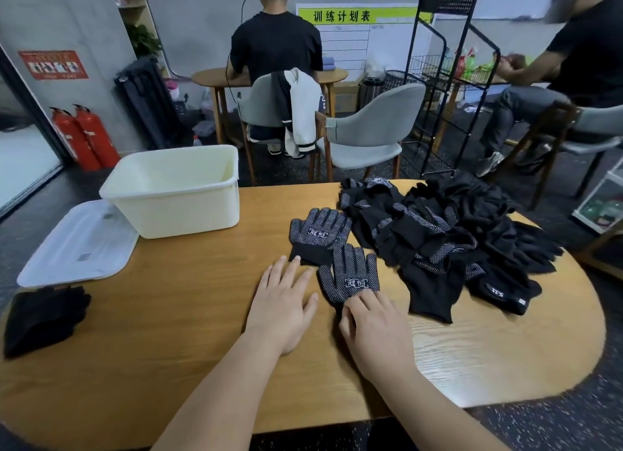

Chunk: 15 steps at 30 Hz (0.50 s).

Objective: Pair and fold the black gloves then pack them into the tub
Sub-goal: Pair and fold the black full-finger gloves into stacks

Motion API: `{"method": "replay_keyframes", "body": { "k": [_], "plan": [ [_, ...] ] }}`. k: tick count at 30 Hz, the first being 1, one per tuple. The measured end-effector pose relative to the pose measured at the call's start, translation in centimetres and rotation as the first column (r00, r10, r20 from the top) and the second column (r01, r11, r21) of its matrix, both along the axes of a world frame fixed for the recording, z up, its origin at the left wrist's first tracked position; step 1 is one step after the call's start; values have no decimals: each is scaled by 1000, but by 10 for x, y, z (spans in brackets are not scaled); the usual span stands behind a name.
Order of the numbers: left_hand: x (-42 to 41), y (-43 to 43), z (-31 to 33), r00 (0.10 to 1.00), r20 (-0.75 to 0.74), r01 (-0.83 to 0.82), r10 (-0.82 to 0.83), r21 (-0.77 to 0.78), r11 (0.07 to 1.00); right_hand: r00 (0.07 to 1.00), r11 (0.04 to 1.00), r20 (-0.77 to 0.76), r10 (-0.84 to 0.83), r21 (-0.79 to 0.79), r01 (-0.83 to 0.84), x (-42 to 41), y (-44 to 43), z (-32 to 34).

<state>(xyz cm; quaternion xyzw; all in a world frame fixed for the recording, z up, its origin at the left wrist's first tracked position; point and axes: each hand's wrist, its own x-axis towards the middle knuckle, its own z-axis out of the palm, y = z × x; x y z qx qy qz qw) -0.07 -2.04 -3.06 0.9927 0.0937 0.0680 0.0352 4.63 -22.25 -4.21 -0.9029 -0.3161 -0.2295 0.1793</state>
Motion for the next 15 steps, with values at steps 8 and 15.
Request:
{"method": "replay_keyframes", "body": {
  "k": [8, 15],
  "plan": [
    [-8, -8, 1, 991, 135, 15, -23, 58, 998, 994, 993, 5, -108, 58, 108, -9, -28, 8],
    [-21, -7, -6, 959, 258, -95, 120, -110, 989, 873, 883, -155, -463, 3, 469, 0, -56, -2]
  ]
}}
